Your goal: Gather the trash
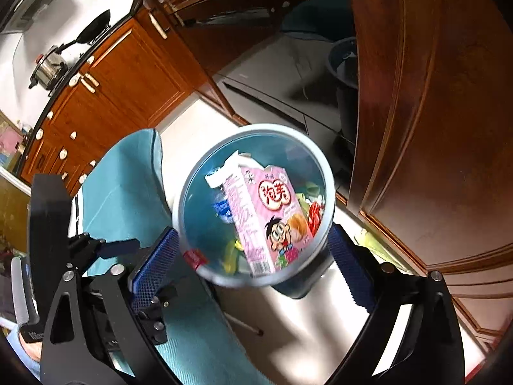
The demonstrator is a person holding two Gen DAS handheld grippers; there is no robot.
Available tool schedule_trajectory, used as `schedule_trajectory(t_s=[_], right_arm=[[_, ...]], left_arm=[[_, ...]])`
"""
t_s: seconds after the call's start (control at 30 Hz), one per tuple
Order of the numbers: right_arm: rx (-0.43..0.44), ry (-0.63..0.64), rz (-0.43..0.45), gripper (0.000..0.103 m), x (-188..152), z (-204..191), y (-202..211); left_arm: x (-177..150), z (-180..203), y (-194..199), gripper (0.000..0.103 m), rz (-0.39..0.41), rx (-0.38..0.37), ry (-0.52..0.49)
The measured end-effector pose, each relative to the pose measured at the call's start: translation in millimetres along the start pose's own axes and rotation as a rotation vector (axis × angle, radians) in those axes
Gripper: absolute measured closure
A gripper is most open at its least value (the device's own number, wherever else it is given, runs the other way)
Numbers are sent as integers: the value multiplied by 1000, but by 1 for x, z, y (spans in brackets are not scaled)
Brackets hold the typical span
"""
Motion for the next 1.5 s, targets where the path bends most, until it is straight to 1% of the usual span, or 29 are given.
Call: schedule_trajectory(t_s=[0.17, 0.2, 0.23, 0.27, 0.33, 0.43, 0.57, 0.67, 0.83, 0.97, 1.07, 1.13, 1.37, 1.5], right_arm=[[9, 35, 0, 7, -13, -18, 28], [8, 40, -7, 7, -17, -21, 35], [4, 46, -11, 7, -20, -24, 39], [-2, 53, -14, 7, -23, -26, 44], [-25, 70, -13, 7, -31, -31, 56], [-69, 83, -9, 7, -45, -37, 75], [-147, 89, -1, 7, -63, -38, 98], [-195, 103, -10, 7, -74, -40, 109], [-243, 136, -42, 7, -96, -49, 118], [-281, 160, -55, 7, -107, -55, 121], [-296, 167, -65, 7, -114, -60, 121], [-297, 167, -75, 7, -119, -62, 120], [-309, 183, -95, 7, -129, -69, 114], [-309, 185, -121, 7, -134, -66, 104]], left_arm=[[-26, -5, 32, 19, 57, -28, 57], [-30, -6, 36, 17, 68, -28, 60], [-37, -7, 43, 5, 88, -20, 57], [-42, -7, 49, 3, 107, -10, 55], [-56, -9, 64, 4, 141, -4, 64], [-74, -12, 83, 4, 181, -43, 94], [-97, -19, 106, 4, 240, -49, 129], [-112, -23, 119, 4, 281, -28, 140], [-129, -27, 134, 4, 337, 71, 117], [-139, -27, 137, 4, 345, 15, 145], [-143, -29, 137, 4, 363, 68, 156], [-143, -29, 136, 4, 357, 83, 151], [-146, -29, 125, 4, 339, 57, 166], [-148, -28, 119, 4, 326, 58, 163]])
Point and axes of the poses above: each gripper's, at about its wrist camera, not at the fingertips, and y roughly against the way its jaws point, z to its right, x to its top, the point moved 7 cm from there along -y, roughly the way its jaws point, and after that the axes turned 6 degrees about y, right-handed, at the moved point
